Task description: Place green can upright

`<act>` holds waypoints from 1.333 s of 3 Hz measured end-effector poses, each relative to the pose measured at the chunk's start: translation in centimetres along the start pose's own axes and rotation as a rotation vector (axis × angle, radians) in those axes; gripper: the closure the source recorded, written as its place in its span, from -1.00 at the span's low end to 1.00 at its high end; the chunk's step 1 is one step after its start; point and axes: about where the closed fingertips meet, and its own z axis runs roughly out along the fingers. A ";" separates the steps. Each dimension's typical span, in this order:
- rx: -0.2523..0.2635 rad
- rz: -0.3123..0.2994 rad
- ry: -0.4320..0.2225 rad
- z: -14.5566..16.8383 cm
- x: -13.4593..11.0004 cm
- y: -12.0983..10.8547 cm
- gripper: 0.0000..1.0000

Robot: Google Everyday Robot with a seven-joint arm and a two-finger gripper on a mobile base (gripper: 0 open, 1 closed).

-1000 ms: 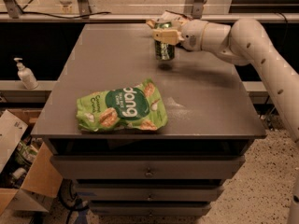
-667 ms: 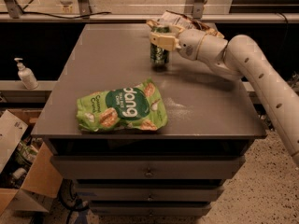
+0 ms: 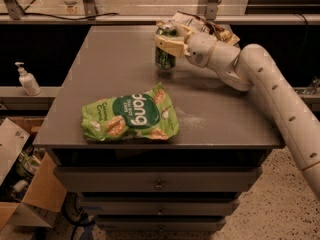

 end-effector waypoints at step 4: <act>-0.163 -0.069 0.108 1.0 1.9 3.7 1.00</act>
Offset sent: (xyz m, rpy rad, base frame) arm -0.0161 0.0124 -0.0029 -0.1494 -0.0824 0.1325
